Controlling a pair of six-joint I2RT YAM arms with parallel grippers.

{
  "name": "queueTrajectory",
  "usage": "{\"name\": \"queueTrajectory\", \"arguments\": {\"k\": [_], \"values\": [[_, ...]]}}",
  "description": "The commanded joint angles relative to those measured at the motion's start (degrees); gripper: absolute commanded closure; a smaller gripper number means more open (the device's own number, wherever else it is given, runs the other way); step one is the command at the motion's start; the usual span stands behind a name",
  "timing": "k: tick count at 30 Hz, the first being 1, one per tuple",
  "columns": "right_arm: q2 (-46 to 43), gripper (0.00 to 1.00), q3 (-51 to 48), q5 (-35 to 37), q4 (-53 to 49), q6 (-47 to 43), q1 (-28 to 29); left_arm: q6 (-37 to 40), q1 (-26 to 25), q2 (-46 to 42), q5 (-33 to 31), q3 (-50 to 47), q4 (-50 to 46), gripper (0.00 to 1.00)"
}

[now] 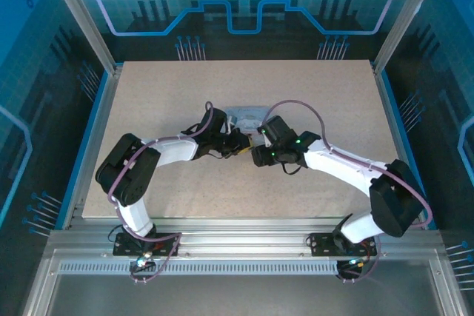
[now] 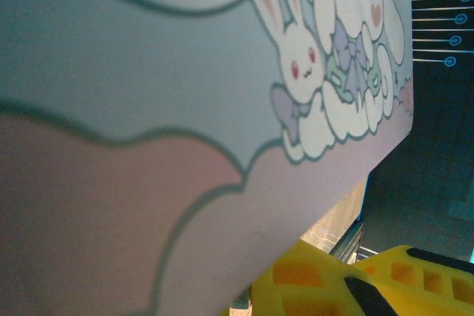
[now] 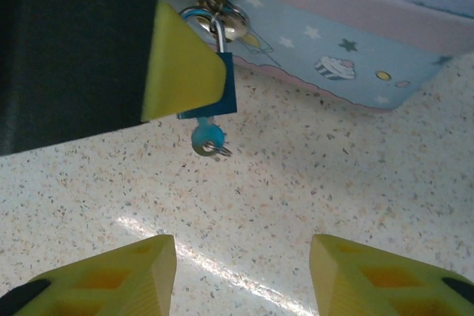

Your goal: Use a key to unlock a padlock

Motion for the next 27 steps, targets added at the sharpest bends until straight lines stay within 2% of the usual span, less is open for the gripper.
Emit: {"name": "queueTrajectory", "arguments": {"k": [1,4,17,27], "values": [[2.0,0.51,2.4,3.1,-0.3,-1.6,1.2,0.7,-0.4,-1.3,1.5,2.0,-0.4,1.00],[3.3,0.56,3.4,3.2,0.5,-2.1,1.6,0.6,-0.4,-1.2,1.8,2.2,-0.4,1.00],[8.5,0.54,6.7,5.3,2.6,-2.4,3.0,0.6,-0.3,-1.2,2.1,2.5,-0.4,1.00],[11.3,0.59,8.3,7.1,3.1,-2.6,3.2,0.6,-0.3,-1.4,2.4,2.6,-0.6,1.00]]}}
